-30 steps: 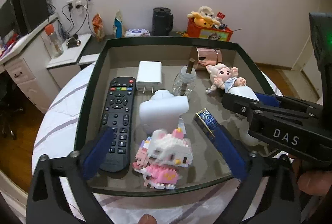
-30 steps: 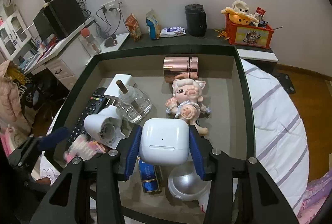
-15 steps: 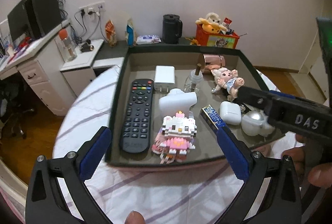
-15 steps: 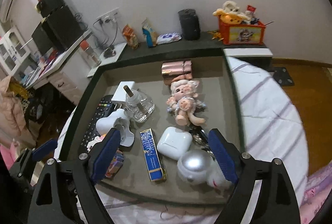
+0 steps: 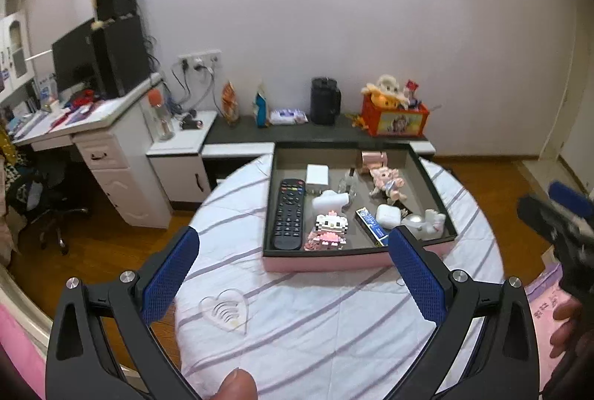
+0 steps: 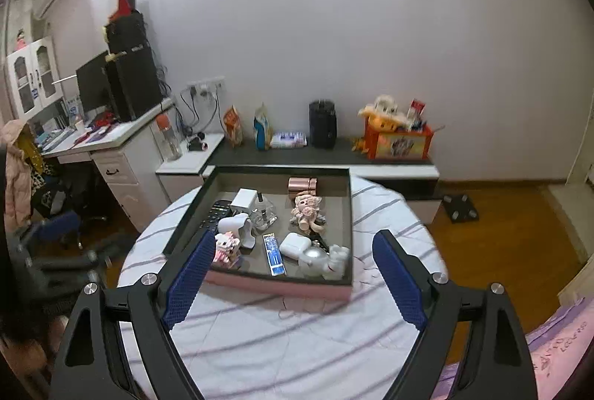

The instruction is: Organize rigid objects

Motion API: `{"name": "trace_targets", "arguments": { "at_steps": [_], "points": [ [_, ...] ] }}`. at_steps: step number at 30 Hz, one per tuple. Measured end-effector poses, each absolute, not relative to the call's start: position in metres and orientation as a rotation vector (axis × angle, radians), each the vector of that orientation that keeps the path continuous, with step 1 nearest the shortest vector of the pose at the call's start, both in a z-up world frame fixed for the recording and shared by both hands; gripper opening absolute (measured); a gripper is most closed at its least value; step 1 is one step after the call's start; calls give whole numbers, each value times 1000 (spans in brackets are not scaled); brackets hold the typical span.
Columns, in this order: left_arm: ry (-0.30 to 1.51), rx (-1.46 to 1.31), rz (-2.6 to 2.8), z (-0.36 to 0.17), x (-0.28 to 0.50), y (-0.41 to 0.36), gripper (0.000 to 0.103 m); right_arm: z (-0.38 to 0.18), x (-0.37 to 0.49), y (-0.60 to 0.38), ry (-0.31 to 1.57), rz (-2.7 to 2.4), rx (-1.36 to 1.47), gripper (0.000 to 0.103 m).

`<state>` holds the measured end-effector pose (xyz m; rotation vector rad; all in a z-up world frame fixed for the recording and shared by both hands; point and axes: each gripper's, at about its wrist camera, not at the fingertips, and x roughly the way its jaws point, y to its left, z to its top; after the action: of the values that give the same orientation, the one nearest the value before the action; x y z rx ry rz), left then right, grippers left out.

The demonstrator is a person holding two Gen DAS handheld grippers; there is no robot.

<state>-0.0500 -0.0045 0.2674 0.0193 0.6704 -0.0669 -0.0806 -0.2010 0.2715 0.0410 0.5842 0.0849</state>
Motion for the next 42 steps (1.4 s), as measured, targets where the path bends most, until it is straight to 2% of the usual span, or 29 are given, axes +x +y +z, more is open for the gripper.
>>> {"name": "trace_targets", "arguments": {
  "at_steps": [6,18,42],
  "points": [
    [640,-30,-44,282,-98,16,103,265,-127,-211,572,59,60,88],
    [603,15,-3,271,-146,12,103,253,-159,-221,592,22,74,88],
    [562,6,-9,279,-162,9,103,262,-178,-212,563,40,64,88]
  ]
}}
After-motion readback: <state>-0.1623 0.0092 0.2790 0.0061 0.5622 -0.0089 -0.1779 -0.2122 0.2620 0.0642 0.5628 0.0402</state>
